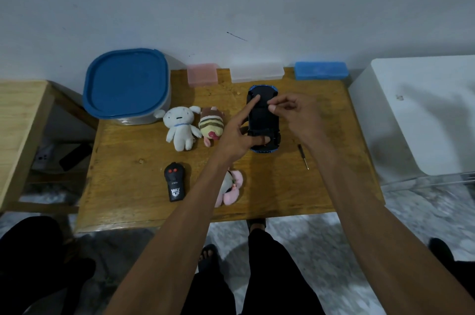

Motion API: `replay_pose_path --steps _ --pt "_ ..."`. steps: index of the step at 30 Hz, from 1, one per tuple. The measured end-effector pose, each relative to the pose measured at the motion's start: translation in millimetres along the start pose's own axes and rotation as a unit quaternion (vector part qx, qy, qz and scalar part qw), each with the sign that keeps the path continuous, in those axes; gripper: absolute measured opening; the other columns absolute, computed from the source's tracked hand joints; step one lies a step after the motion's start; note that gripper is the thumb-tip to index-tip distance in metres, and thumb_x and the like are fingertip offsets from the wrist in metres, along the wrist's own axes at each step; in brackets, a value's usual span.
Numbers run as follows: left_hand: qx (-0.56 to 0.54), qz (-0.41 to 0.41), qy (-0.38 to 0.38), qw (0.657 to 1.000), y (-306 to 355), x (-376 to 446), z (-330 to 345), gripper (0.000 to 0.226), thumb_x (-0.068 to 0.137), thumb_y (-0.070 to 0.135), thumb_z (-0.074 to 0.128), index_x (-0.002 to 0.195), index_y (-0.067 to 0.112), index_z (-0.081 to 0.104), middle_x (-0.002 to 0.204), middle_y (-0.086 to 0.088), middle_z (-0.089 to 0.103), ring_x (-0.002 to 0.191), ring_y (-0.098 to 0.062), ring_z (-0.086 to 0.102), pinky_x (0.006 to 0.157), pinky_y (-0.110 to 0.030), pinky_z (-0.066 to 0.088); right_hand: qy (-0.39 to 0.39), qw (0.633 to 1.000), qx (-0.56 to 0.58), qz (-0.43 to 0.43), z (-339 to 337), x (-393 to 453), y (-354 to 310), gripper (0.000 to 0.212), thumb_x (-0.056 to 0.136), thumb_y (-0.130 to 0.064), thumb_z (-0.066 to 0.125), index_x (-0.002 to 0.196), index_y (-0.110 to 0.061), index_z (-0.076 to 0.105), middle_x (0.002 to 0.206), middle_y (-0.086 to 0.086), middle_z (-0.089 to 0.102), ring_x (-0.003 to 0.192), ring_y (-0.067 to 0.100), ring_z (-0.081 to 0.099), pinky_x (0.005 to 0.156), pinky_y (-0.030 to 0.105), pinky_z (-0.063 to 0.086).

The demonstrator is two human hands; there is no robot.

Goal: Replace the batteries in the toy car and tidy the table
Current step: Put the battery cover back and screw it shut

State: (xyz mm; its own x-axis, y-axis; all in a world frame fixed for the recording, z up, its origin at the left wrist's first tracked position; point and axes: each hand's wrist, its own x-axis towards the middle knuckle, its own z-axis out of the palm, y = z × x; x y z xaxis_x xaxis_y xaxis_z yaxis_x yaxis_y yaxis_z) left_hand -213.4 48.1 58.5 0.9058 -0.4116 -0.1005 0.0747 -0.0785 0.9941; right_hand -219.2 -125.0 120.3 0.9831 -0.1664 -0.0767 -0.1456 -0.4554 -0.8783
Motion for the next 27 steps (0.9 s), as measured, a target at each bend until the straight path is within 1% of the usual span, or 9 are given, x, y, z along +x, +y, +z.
replay_pose_path --steps 7,9,10,12,15,17,19,23,27 --pt "0.000 0.001 0.000 1.000 2.5 -0.6 0.7 0.101 0.076 -0.007 0.081 0.154 0.036 0.034 0.151 -0.001 0.051 0.133 -0.014 0.054 0.097 -0.024 0.053 0.019 1.000 0.011 -0.001 2.0 -1.5 2.8 0.014 0.090 -0.012 0.073 0.102 -0.019 0.075 0.093 -0.011 0.071 0.082 -0.012 0.064 0.068 0.003 0.049" --pt "-0.003 0.002 0.002 1.000 3.5 -0.9 1.4 0.101 0.075 -0.007 0.082 0.155 0.034 0.035 0.150 0.000 0.051 0.130 -0.009 0.055 0.095 -0.023 0.054 0.029 1.000 0.005 -0.007 3.0 -1.8 2.8 0.014 0.089 -0.012 0.074 0.100 -0.021 0.075 0.091 -0.013 0.071 0.081 -0.011 0.065 0.070 0.005 0.051" --pt "-0.006 0.002 0.005 1.000 4.2 -1.3 1.9 0.100 0.076 -0.008 0.081 0.155 0.033 0.035 0.149 0.001 0.051 0.127 -0.003 0.056 0.093 -0.022 0.054 0.035 0.999 0.000 -0.013 3.6 -1.8 2.9 0.014 0.089 -0.013 0.074 0.099 -0.022 0.075 0.091 -0.013 0.071 0.082 -0.009 0.065 0.071 0.008 0.052" --pt "-0.009 0.008 0.015 1.000 5.5 -2.2 4.1 0.099 0.075 -0.010 0.081 0.154 0.031 0.036 0.148 0.001 0.050 0.121 0.007 0.056 0.089 -0.018 0.053 0.053 0.998 -0.025 -0.034 5.9 -1.4 5.7 0.013 0.089 -0.016 0.075 0.099 -0.024 0.075 0.092 -0.010 0.071 0.084 -0.003 0.065 0.076 0.017 0.056" --pt "-0.006 0.022 0.027 0.999 5.9 -3.2 8.7 0.098 0.075 -0.009 0.081 0.155 0.026 0.037 0.147 0.000 0.051 0.123 0.004 0.055 0.089 -0.019 0.054 0.089 0.991 -0.092 -0.049 11.7 -0.6 11.3 0.011 0.088 -0.025 0.076 0.097 -0.030 0.074 0.095 -0.012 0.062 0.092 0.011 0.063 0.084 0.037 0.058" --pt "-0.005 0.027 0.030 0.999 5.9 -4.3 12.1 0.095 0.076 -0.009 0.081 0.154 0.025 0.039 0.143 0.006 0.053 0.122 0.001 0.057 0.090 -0.023 0.055 0.103 0.988 -0.105 -0.050 13.7 -0.4 13.4 0.010 0.086 -0.027 0.077 0.093 -0.032 0.073 0.092 -0.015 0.057 0.094 0.015 0.062 0.085 0.044 0.057" --pt "-0.005 0.029 0.031 0.999 4.9 -5.3 15.1 0.090 0.077 -0.007 0.082 0.152 0.023 0.043 0.141 0.010 0.054 0.121 -0.001 0.060 0.094 -0.028 0.057 0.111 0.988 -0.097 -0.052 14.1 0.2 14.3 0.009 0.085 -0.024 0.078 0.091 -0.030 0.074 0.091 -0.013 0.058 0.090 0.014 0.063 0.084 0.045 0.057" --pt "0.004 0.036 0.041 0.999 3.3 -5.6 18.3 0.085 0.078 -0.004 0.082 0.151 0.020 0.046 0.148 -0.001 0.053 0.130 -0.007 0.056 0.100 -0.030 0.055 0.116 0.988 -0.089 -0.045 13.3 -0.5 11.6 0.010 0.084 -0.021 0.080 0.087 -0.029 0.073 0.090 -0.011 0.061 0.086 0.011 0.063 0.081 0.040 0.058" --pt "0.005 0.034 0.043 0.998 3.9 -4.4 18.8 0.085 0.078 -0.004 0.082 0.150 0.024 0.048 0.151 0.001 0.052 0.133 -0.011 0.054 0.104 -0.040 0.054 0.103 0.993 -0.061 0.002 10.0 3.7 7.1 0.010 0.084 -0.020 0.079 0.084 -0.028 0.072 0.087 -0.011 0.067 0.083 0.006 0.064 0.081 0.034 0.059"
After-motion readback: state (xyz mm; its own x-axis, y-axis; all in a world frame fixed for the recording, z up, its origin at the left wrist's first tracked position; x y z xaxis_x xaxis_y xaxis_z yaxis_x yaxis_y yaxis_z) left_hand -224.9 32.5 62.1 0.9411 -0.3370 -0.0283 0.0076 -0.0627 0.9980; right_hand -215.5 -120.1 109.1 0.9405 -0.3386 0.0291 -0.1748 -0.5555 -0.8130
